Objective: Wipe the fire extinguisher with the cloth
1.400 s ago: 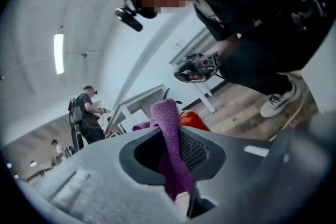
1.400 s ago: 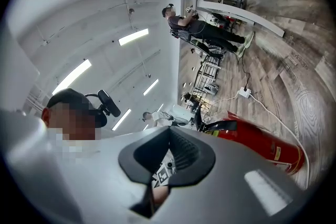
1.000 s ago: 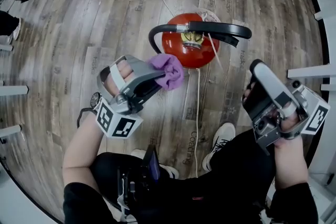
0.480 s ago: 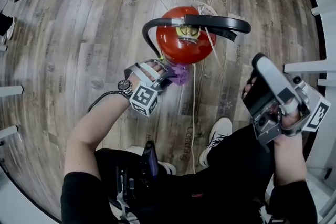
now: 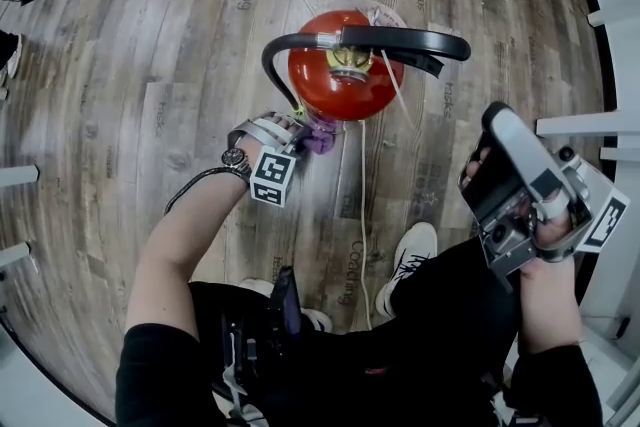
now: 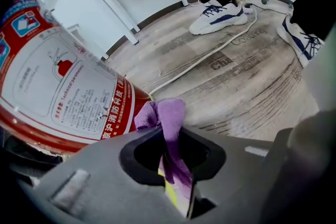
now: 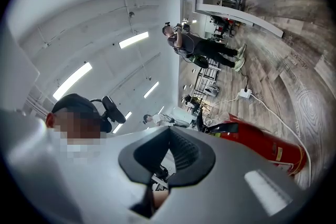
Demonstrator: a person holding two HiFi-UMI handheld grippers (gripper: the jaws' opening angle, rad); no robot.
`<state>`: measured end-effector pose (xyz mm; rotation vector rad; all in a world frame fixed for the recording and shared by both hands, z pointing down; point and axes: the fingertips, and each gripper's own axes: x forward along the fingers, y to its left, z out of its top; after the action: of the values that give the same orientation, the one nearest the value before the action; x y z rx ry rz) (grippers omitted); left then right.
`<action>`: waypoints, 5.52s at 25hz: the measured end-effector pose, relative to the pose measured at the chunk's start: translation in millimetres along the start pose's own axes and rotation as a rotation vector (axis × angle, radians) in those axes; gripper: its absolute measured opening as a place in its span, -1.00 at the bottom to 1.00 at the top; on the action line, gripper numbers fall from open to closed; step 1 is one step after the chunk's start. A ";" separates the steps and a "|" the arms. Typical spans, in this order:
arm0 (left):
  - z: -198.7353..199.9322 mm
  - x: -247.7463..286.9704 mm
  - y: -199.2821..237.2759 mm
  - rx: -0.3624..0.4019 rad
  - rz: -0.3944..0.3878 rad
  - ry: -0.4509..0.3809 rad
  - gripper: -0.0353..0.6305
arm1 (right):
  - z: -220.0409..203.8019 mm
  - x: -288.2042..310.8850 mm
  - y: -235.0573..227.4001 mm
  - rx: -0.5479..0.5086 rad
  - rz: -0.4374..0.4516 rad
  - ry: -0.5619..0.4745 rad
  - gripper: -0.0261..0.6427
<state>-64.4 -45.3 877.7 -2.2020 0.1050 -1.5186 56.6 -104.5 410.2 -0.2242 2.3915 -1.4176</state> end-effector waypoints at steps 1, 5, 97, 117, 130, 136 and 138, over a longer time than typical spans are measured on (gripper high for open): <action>-1.0 -1.2 0.8 -0.004 0.003 0.001 -0.71 | -0.2 0.3 1.2 -0.002 0.004 0.000 -0.93; 4.3 -17.4 5.8 -0.055 0.018 -0.037 -0.70 | -2.5 2.0 4.8 -0.012 0.012 0.005 -0.93; 84.6 -369.7 138.8 -1.493 0.106 -1.291 -0.92 | -191.3 -81.6 -427.1 0.140 -0.637 0.334 -0.70; 133.4 -349.1 162.3 -1.372 -0.029 -1.338 -0.92 | 21.2 -53.7 -167.7 -0.083 -0.112 0.154 -0.70; 134.5 -345.0 163.5 -1.288 -0.006 -1.295 -0.92 | 27.6 42.9 -25.8 -1.247 -0.171 1.433 -0.70; 135.7 -349.0 162.4 -1.267 0.007 -1.295 -0.92 | 4.3 69.4 -48.1 -1.386 -0.172 1.886 -0.70; 136.4 -350.8 162.1 -1.263 0.008 -1.299 -0.92 | -12.5 86.1 -55.8 -1.399 -0.158 1.962 -0.70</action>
<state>-46.1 -34.5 468.4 -3.5799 0.7659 0.5094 -30.2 -148.0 445.6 1.2360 4.2089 1.2539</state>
